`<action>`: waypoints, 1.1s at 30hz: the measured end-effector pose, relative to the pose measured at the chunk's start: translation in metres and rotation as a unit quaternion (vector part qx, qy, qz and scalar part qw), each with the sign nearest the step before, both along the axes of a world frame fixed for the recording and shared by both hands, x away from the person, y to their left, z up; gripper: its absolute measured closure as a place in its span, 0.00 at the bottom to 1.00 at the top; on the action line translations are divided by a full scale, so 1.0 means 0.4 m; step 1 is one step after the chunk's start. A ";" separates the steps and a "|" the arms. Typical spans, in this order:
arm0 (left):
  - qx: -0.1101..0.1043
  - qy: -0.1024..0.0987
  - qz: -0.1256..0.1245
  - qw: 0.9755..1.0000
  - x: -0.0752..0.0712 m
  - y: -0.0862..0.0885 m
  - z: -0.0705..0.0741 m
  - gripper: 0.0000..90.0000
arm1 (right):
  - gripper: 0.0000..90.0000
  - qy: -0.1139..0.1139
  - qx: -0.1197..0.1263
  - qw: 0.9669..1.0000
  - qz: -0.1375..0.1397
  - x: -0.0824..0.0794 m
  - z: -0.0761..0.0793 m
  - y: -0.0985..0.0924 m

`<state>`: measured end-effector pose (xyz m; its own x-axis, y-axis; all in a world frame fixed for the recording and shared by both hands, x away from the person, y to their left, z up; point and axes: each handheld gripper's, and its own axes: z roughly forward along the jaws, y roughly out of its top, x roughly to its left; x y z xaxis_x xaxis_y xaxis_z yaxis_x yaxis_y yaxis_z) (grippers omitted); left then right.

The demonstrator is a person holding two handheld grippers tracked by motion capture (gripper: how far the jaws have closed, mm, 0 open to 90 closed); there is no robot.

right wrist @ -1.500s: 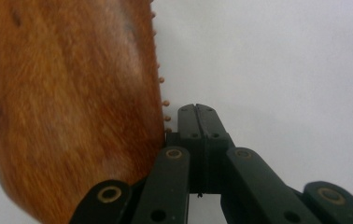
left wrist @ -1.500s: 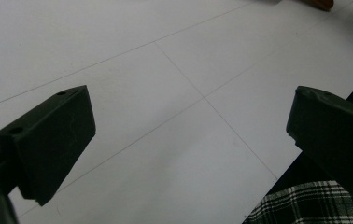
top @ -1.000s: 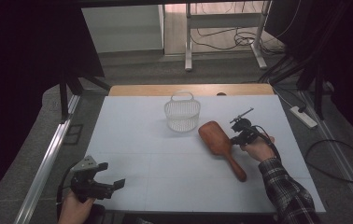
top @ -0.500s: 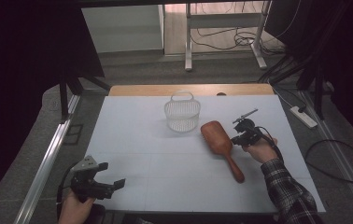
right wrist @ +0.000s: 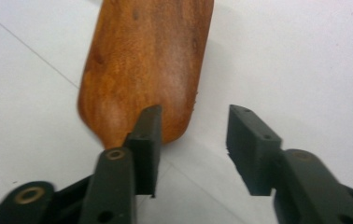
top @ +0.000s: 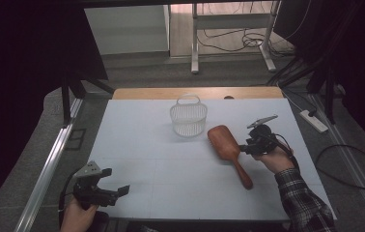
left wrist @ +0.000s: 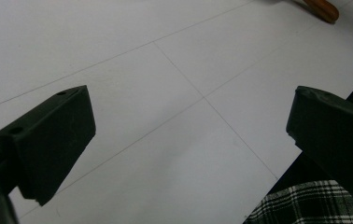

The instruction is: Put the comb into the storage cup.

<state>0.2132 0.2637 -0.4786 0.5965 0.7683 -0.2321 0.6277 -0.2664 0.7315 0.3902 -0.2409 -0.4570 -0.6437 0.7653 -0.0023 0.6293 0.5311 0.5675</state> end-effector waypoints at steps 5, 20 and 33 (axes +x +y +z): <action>-0.001 0.000 0.000 1.000 0.000 0.001 0.000 0.01 | 0.54 -0.004 0.012 1.000 0.004 -0.017 0.011 -0.005; 0.000 -0.001 -0.001 1.000 0.000 0.000 0.000 0.02 | 0.26 -0.004 0.011 1.000 0.020 -0.070 0.023 0.012; 0.002 -0.001 -0.004 1.000 0.000 -0.001 0.000 0.02 | 0.03 0.011 0.018 1.000 0.023 -0.084 0.022 0.024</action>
<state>0.2130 0.2632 -0.4785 0.6026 0.7647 -0.2283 0.6242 -0.2734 0.7319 0.3567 -0.2314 -0.4480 -0.6774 0.7346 0.0389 0.6173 0.5389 0.5731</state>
